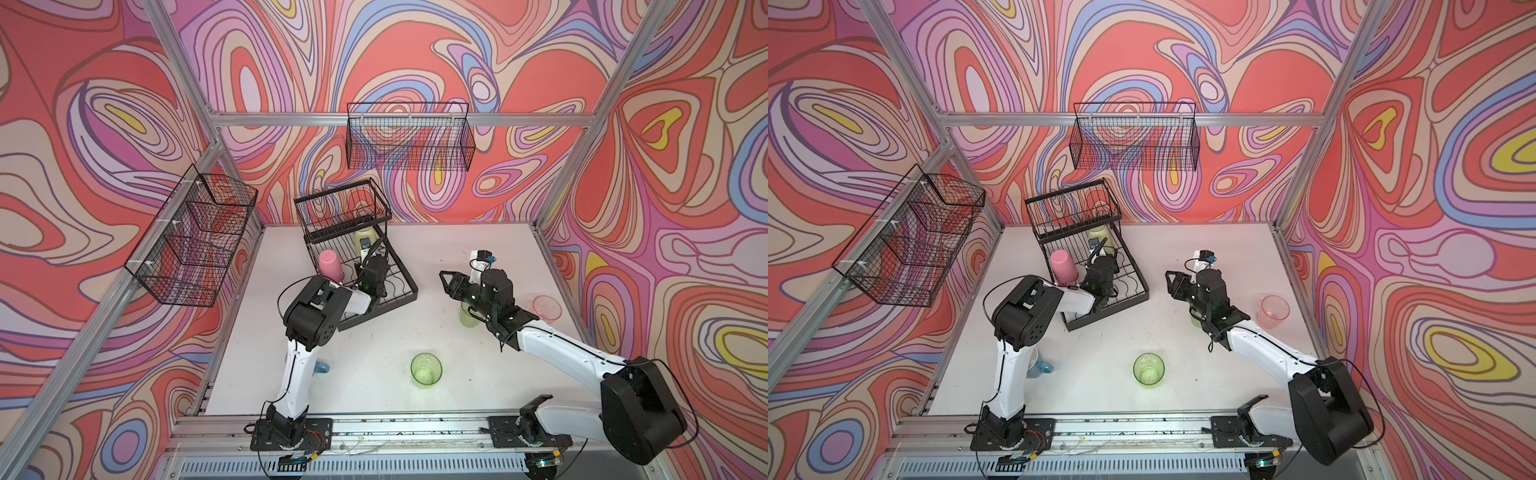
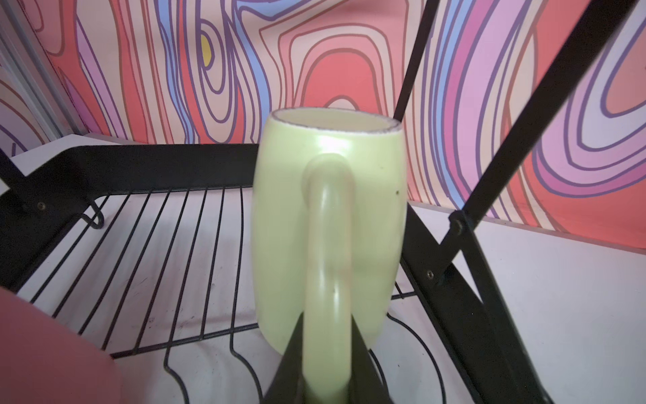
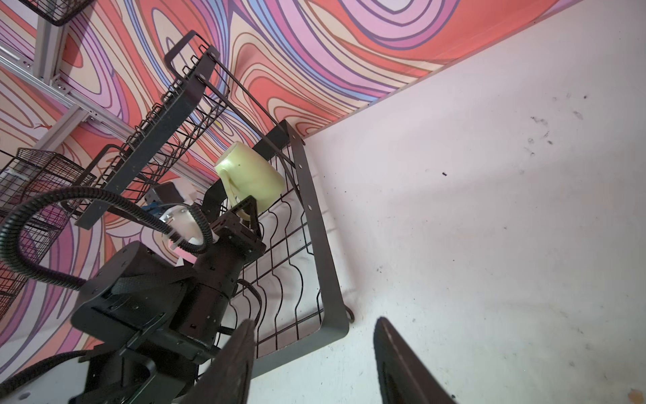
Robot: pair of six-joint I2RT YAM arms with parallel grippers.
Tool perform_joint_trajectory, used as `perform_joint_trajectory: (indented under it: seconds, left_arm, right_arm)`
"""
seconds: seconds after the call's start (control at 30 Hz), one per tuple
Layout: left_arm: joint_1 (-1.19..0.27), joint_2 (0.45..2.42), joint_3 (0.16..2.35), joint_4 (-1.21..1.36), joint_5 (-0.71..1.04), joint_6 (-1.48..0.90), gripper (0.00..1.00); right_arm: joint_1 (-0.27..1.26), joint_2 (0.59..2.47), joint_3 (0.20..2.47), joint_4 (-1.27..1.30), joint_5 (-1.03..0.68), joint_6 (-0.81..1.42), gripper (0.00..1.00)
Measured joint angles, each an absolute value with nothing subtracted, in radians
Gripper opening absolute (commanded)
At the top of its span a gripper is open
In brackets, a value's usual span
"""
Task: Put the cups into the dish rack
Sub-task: 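Set the cream cup upright between the rack wires with the left gripper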
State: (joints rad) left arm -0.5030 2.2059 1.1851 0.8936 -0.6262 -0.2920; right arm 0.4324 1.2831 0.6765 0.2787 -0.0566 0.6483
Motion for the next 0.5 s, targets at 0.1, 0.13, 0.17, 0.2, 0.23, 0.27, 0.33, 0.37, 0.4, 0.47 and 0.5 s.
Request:
perform_joint_trajectory:
  seconds: [0.1,0.13,0.17,0.2,0.23,0.27,0.33,0.37,0.4,0.47,0.5]
  left_arm:
    - [-0.495,2.231,1.214,0.878,-0.617,-0.296,0.00]
    - [-0.493,2.239,1.224,0.875,-0.616,-0.297,0.00]
    - [-0.491,2.247,1.236,0.872,-0.612,-0.297,0.00]
    - [-0.490,2.252,1.249,0.867,-0.608,-0.297,0.00]
    - [-0.489,2.256,1.260,0.860,-0.604,-0.297,0.00]
    - [-0.488,2.260,1.272,0.854,-0.599,-0.296,0.00]
    - [-0.485,2.271,1.299,0.846,-0.591,-0.296,0.00]
    - [-0.484,2.280,1.318,0.837,-0.583,-0.296,0.00]
    - [-0.484,2.288,1.335,0.831,-0.577,-0.296,0.00]
    - [-0.483,2.302,1.364,0.815,-0.566,-0.300,0.00]
    - [-0.482,2.309,1.377,0.803,-0.560,-0.304,0.00]
  right_arm:
    - [0.432,1.289,0.677,0.286,-0.063,0.648,0.57]
    - [0.432,1.291,0.677,0.287,-0.065,0.648,0.57]
    - [0.432,1.295,0.677,0.291,-0.068,0.648,0.57]
    - [0.432,1.299,0.677,0.295,-0.069,0.649,0.57]
    - [0.432,1.303,0.677,0.297,-0.070,0.649,0.57]
    - [0.432,1.307,0.677,0.299,-0.072,0.649,0.57]
    - [0.432,1.312,0.677,0.301,-0.073,0.649,0.57]
    - [0.432,1.316,0.677,0.303,-0.076,0.649,0.57]
    - [0.431,1.319,0.677,0.305,-0.077,0.649,0.57]
    - [0.430,1.327,0.677,0.308,-0.080,0.649,0.57]
    - [0.429,1.330,0.677,0.309,-0.081,0.649,0.57]
